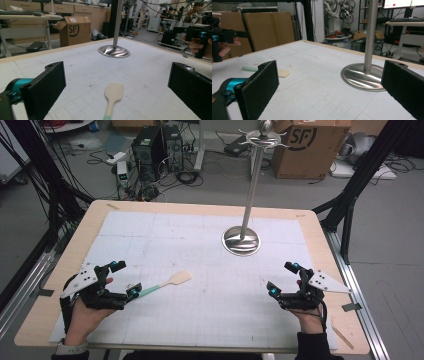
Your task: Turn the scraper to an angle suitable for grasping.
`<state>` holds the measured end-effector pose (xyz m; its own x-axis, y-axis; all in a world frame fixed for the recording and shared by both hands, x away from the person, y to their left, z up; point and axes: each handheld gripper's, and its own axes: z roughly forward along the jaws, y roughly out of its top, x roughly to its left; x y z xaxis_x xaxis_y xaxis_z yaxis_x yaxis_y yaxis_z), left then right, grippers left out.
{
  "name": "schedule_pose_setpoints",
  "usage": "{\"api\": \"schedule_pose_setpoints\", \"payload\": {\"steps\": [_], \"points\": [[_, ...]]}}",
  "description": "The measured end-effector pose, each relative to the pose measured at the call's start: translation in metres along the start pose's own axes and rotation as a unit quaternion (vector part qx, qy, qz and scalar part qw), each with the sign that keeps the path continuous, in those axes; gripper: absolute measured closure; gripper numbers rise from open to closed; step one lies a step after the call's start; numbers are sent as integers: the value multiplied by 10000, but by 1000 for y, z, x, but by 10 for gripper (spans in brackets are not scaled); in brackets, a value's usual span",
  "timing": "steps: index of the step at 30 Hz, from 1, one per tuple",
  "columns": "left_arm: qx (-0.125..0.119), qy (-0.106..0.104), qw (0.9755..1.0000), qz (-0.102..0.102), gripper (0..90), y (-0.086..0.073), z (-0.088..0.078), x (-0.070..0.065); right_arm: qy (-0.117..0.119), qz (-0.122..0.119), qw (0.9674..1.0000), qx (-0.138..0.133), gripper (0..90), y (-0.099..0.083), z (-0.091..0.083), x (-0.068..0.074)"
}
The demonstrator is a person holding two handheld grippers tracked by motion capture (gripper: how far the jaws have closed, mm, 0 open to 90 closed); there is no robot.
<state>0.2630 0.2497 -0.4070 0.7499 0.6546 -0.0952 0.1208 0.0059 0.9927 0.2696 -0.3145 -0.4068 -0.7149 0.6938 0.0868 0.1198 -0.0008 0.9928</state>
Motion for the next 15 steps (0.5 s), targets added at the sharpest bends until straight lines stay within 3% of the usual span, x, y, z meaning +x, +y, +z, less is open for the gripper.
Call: {"api": "schedule_pose_setpoints", "payload": {"steps": [10, 12, 15], "points": [[186, 41, 9998, -28, 29, -4, 4, -1, 44, -2, 10000, 36, 6, -1, 1, 0], [241, 55, 9997, -13, 131, -4, 4, -1, 52, -3, 10000, 60, 6, -1, 1, 0], [505, 102, 9985, 172, 395, -6, 4, -4, 61, -5, 9999, 91, 6, -2, 3, 0]]}}
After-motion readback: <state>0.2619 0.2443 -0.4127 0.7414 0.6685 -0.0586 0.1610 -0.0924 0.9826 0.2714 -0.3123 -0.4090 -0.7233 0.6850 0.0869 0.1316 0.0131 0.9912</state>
